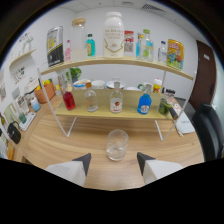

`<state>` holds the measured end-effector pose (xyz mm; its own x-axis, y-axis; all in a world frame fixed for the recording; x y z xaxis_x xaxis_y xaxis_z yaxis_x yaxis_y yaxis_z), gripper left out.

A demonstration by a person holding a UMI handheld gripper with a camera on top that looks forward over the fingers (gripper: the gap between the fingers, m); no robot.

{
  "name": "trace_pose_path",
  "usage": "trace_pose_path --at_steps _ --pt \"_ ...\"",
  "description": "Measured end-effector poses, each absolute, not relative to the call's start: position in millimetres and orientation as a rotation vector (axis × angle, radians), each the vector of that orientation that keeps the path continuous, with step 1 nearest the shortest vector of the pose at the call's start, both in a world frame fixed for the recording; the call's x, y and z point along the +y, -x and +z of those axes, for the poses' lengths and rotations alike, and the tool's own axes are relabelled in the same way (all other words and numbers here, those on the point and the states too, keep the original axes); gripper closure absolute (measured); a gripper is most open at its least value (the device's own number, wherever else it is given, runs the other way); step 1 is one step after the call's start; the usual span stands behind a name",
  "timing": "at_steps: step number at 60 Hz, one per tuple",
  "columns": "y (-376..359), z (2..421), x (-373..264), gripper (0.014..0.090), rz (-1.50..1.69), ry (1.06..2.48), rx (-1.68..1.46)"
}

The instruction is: Make me a cup of Mojito.

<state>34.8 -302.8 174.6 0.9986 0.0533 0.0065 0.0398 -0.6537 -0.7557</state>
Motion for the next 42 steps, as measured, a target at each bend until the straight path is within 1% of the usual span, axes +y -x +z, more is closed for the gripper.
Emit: trace_pose_path --at_steps 10,26,34,42 --pt "-28 179 -304 0.0189 0.039 2.269 -0.065" --pt "-26 162 -329 0.019 0.011 2.307 -0.071" --pt "-49 152 -343 0.0189 0.0 2.332 -0.044" --pt "-89 157 -345 0.0186 -0.006 2.328 -0.025"
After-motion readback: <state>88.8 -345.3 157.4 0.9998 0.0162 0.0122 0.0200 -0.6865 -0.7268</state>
